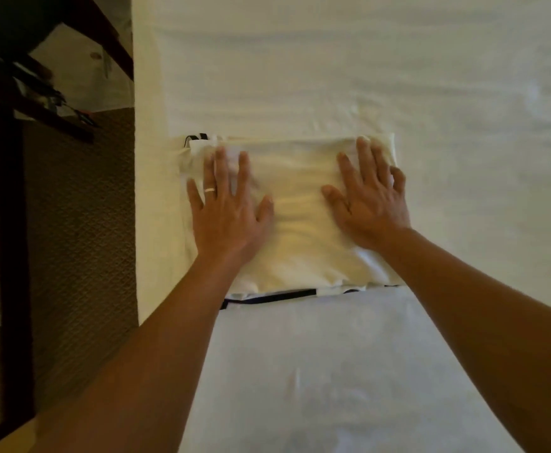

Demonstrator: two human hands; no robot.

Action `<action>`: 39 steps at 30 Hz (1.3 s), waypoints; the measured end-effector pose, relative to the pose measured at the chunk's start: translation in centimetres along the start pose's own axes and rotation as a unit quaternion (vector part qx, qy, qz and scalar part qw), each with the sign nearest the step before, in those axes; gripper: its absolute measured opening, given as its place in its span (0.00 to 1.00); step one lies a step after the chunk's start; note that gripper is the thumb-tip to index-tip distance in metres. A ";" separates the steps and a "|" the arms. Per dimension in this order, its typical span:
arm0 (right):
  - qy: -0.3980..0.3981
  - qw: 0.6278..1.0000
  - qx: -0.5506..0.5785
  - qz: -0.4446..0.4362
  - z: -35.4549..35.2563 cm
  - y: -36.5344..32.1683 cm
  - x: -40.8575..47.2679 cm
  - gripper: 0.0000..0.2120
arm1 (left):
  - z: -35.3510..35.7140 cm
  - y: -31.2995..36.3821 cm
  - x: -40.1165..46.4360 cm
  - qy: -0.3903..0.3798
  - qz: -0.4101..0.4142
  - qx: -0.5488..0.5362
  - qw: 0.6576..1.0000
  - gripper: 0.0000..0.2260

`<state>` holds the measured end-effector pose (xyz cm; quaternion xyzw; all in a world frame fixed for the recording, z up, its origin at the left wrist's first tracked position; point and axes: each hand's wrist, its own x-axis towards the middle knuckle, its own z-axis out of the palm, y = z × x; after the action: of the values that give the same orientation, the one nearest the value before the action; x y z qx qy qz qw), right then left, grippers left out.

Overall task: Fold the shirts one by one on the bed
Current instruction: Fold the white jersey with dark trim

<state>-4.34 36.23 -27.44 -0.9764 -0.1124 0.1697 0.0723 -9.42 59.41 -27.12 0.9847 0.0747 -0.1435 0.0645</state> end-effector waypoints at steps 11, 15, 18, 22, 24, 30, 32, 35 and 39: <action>-0.023 0.993 -0.068 -0.096 2.8 3.1 -7.5 0.32 | 3.5 -2.9 -9.9 -0.018 0.091 0.058 0.994 0.36; 0.044 0.993 -0.012 -0.105 1.2 2.3 -5.8 0.27 | 1.2 -2.4 -8.1 -0.010 0.054 -0.020 0.998 0.30; 0.122 0.987 0.039 -0.098 -0.7 1.8 -2.3 0.20 | -1.2 -1.4 -4.4 0.081 0.011 -0.070 0.994 0.21; 0.091 0.995 0.022 -0.034 -3.2 1.6 2.6 0.24 | -3.8 0.0 2.1 0.076 0.011 -0.027 0.997 0.24; 0.033 0.999 -0.001 -0.009 -4.1 1.5 4.5 0.28 | -4.1 0.5 4.6 0.029 0.033 0.010 0.999 0.27; 0.004 0.996 -0.084 -0.002 -4.6 1.9 5.6 0.17 | -4.4 -0.1 6.0 0.019 0.035 0.073 0.997 0.17; 0.000 0.999 -0.054 0.000 -4.8 2.3 5.1 0.08 | -4.5 0.0 5.3 0.025 0.030 0.073 0.997 0.13; 0.008 0.997 0.071 0.014 -6.3 2.7 4.5 0.02 | -6.0 0.2 4.6 0.038 0.033 0.058 0.997 0.12; 0.028 0.981 0.183 0.050 -9.9 2.5 3.3 0.06 | -9.2 0.7 3.3 0.100 0.037 -0.006 0.994 0.10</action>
<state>2.60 33.56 -19.66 -0.9553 -0.0283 0.1632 0.2448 -3.70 60.53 -19.26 0.9958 0.0454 -0.0412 0.0673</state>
